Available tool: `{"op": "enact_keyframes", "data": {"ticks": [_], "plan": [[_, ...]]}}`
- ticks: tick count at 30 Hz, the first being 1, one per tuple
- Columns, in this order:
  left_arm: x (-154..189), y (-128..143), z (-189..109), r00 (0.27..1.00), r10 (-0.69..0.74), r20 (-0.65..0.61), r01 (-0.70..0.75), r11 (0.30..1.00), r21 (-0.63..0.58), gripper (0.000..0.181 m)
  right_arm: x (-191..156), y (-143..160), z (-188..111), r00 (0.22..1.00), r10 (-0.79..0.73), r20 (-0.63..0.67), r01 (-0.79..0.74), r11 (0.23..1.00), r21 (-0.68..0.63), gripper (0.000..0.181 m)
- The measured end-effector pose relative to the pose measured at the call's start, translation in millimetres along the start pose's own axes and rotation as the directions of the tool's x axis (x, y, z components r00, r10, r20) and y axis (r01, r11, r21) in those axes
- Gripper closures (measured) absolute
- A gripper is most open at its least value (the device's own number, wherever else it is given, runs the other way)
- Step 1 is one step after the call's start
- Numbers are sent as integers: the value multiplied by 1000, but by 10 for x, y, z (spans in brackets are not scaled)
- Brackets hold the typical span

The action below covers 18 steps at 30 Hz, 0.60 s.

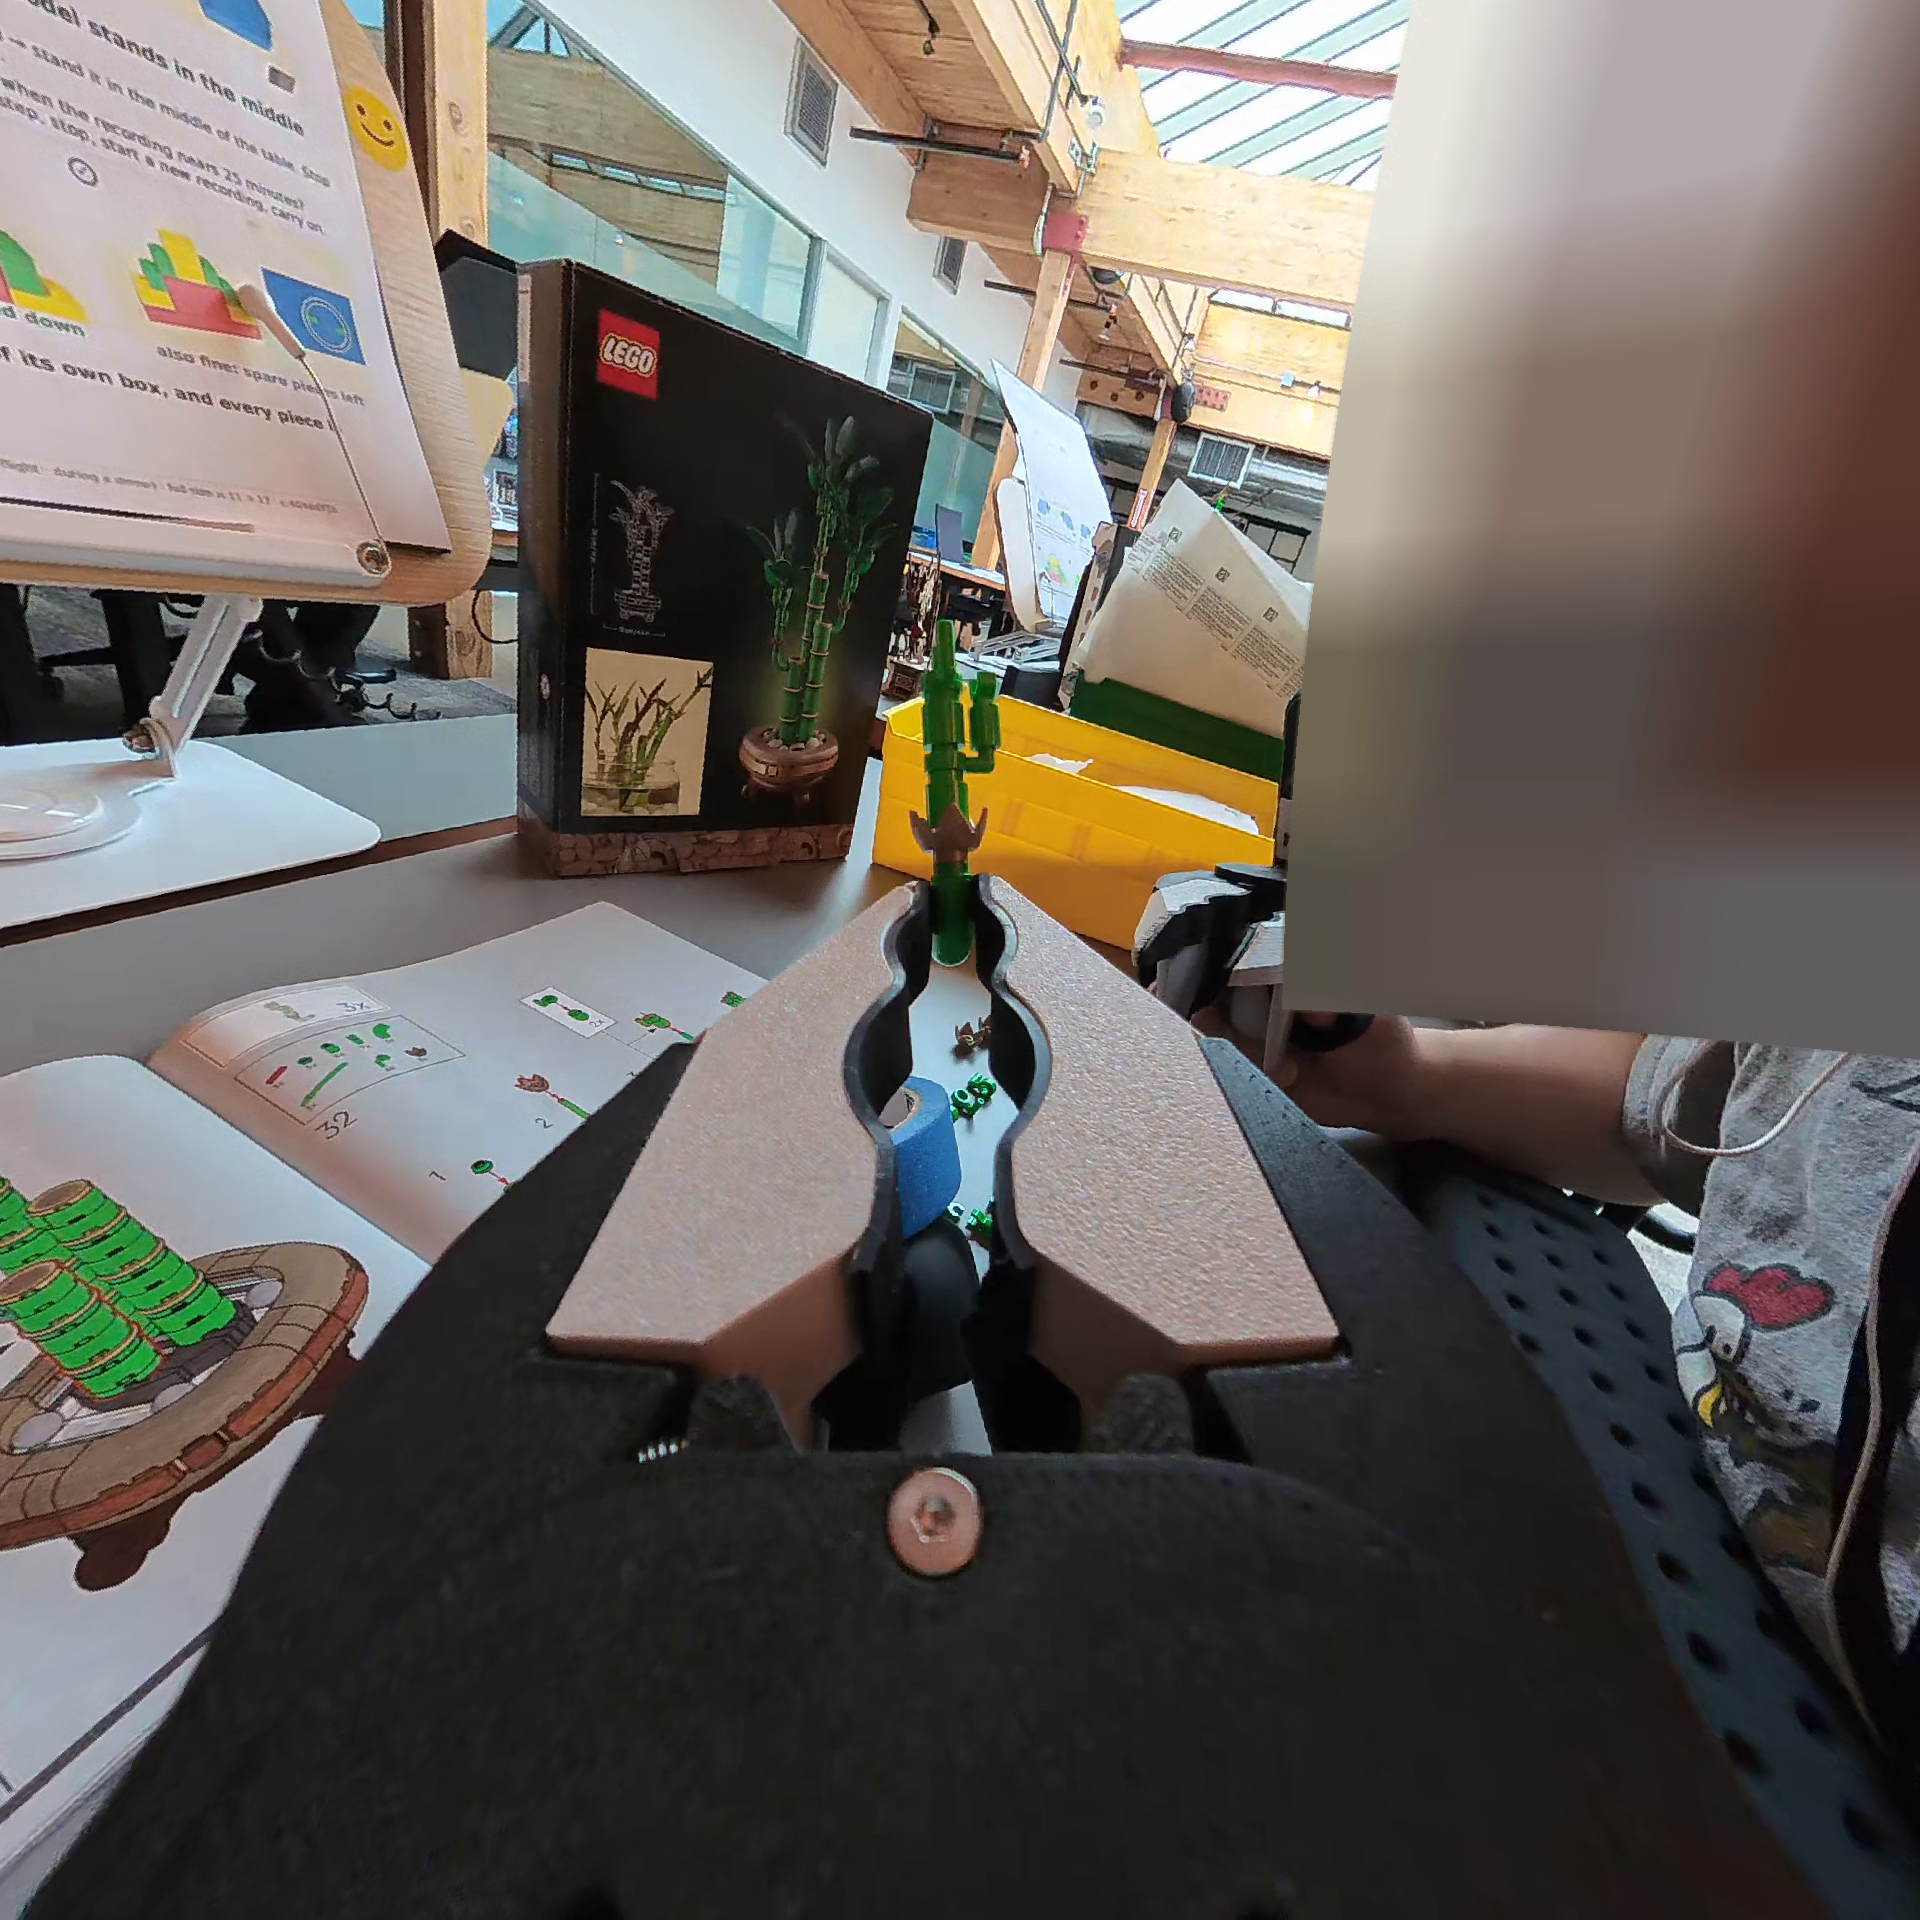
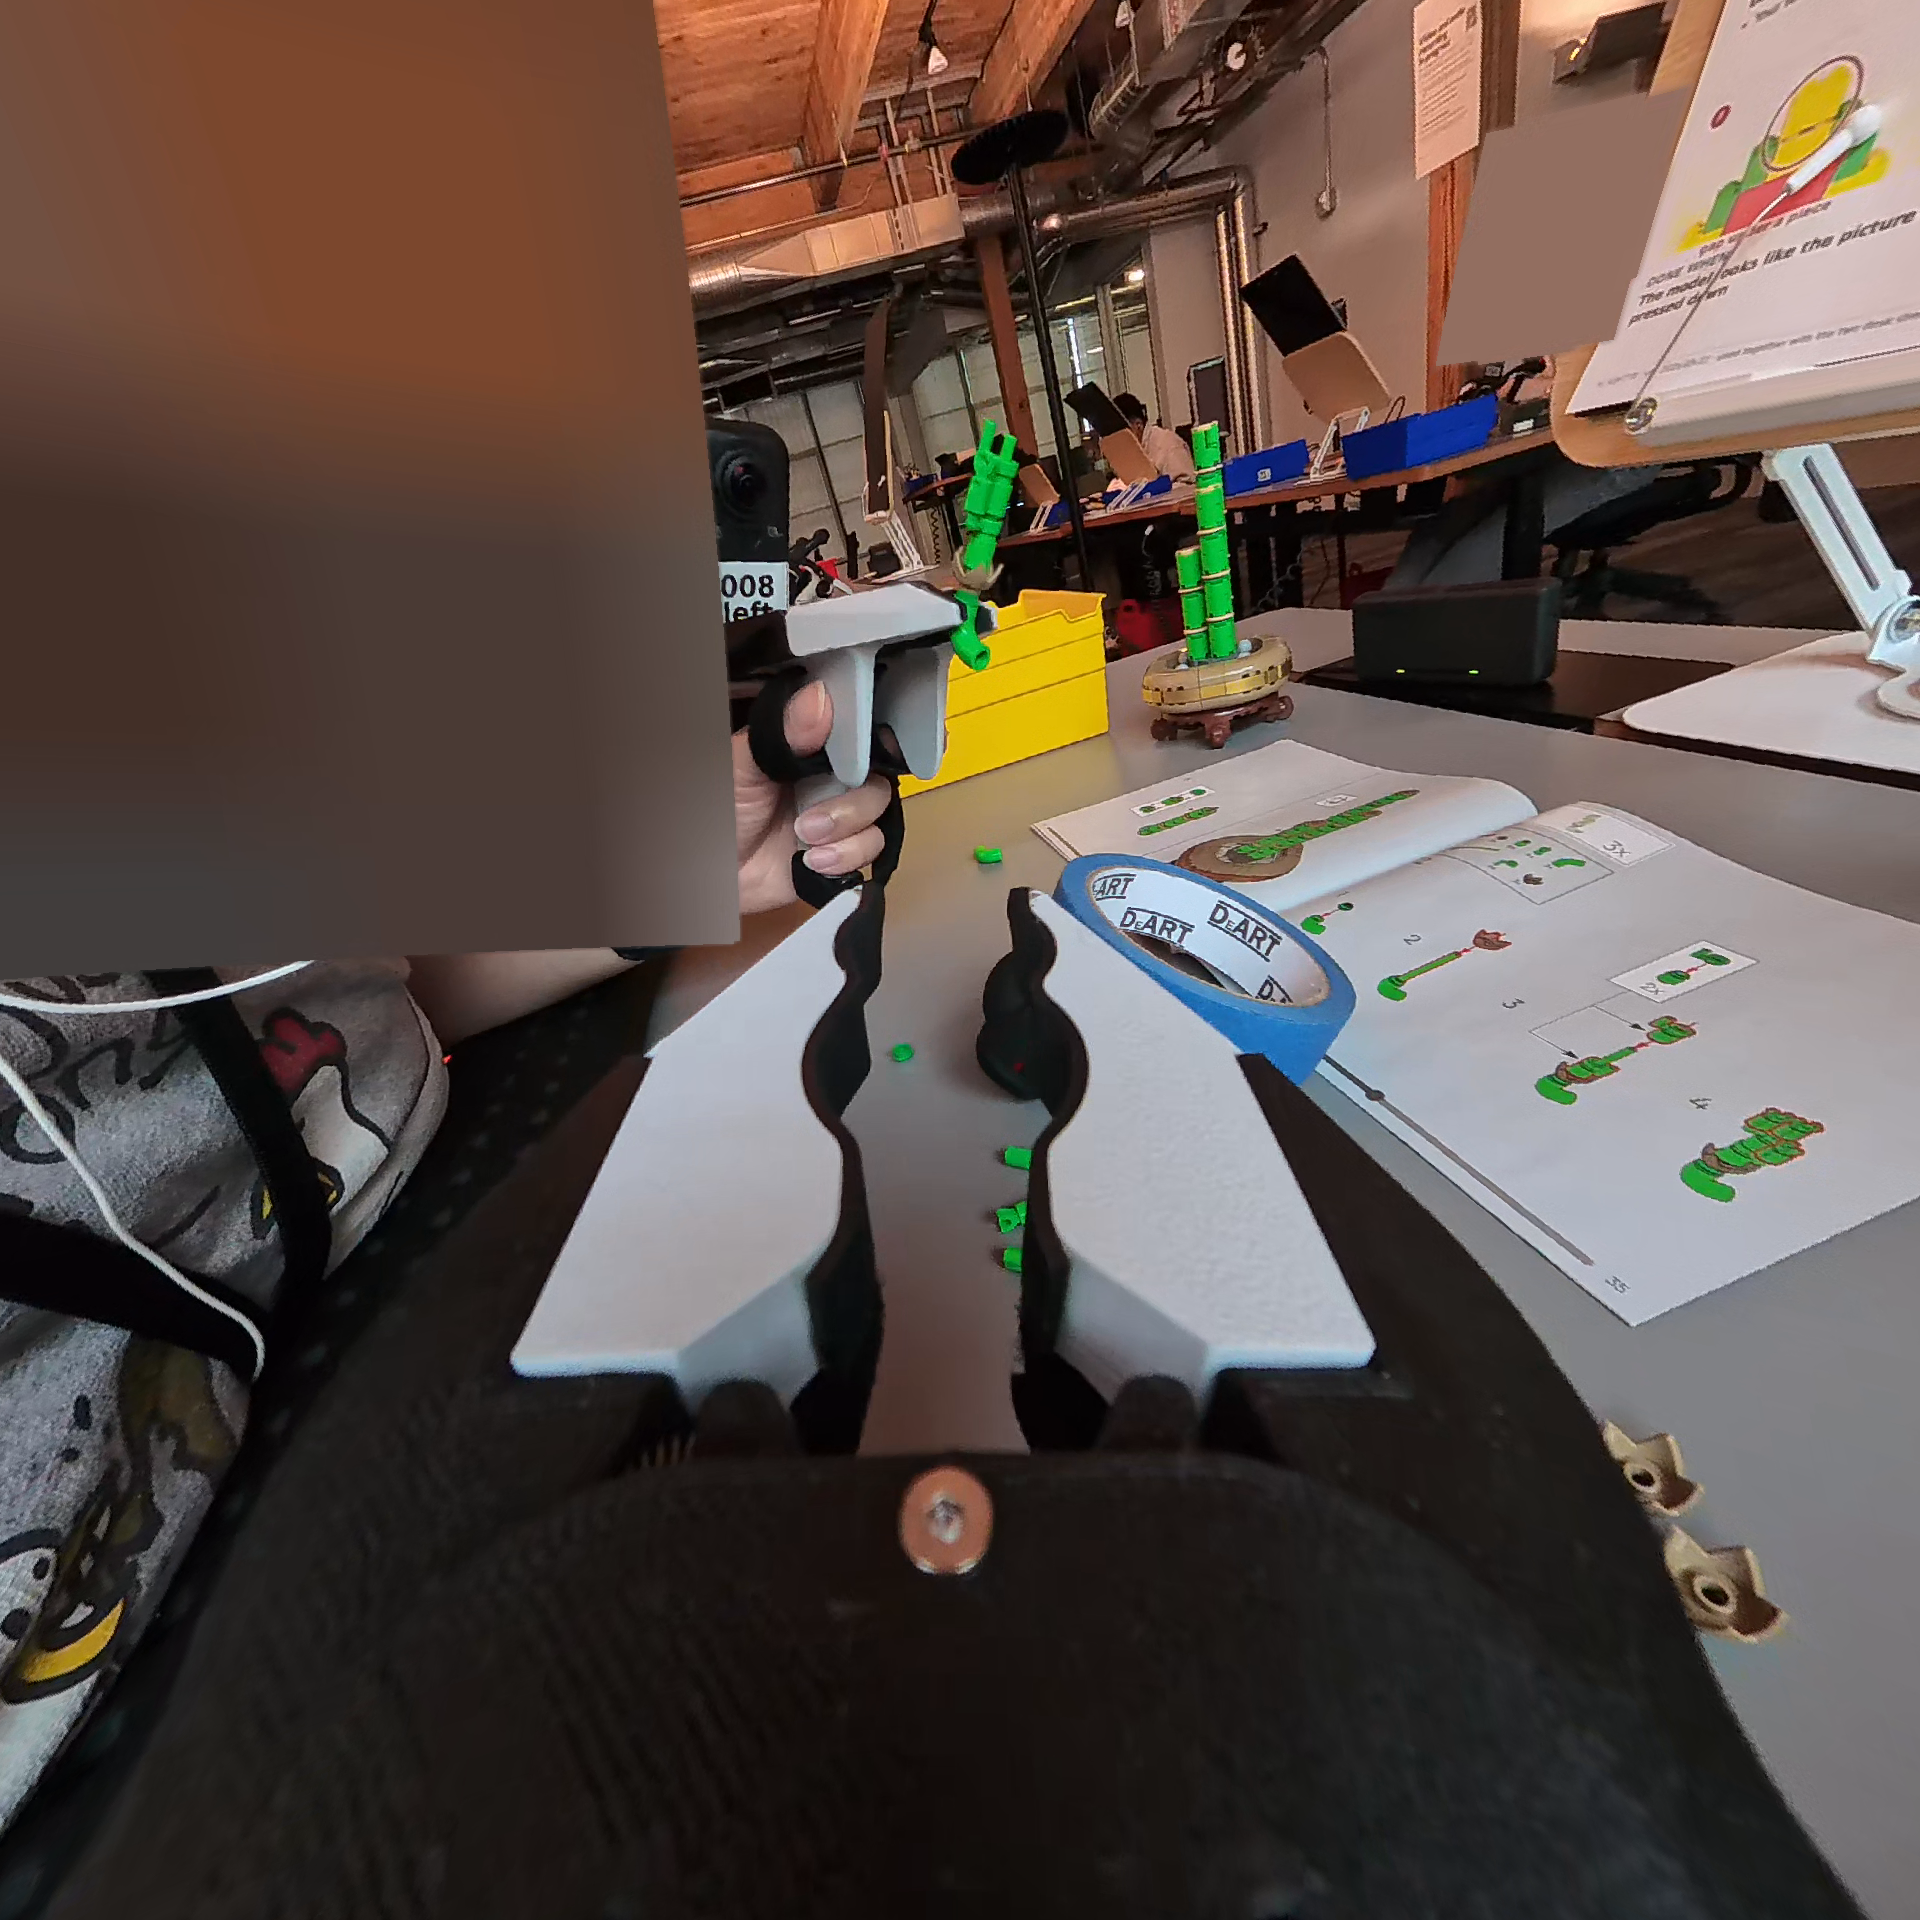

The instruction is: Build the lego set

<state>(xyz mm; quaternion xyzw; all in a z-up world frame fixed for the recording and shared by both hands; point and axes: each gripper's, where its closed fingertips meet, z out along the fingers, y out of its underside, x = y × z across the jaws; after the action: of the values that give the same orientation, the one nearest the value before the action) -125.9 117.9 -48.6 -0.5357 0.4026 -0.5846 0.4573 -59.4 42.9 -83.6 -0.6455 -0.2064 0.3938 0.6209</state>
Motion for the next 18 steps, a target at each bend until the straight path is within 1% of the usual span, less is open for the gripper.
{"op": "enact_keyframes", "data": {"ticks": [12, 18], "plan": [[-42, 5, -10, 1000, -2, 14, 3, 1000, -4, 177, 7, 21, 3, 1000, 7, 6, -7, 1000, -16, 159], [-85, 8, -10, 999, -41, 12, 41, 999, -6, 176, 69, 41, -7, 998, -66, -25, 64, 997, -52, 160]]}}
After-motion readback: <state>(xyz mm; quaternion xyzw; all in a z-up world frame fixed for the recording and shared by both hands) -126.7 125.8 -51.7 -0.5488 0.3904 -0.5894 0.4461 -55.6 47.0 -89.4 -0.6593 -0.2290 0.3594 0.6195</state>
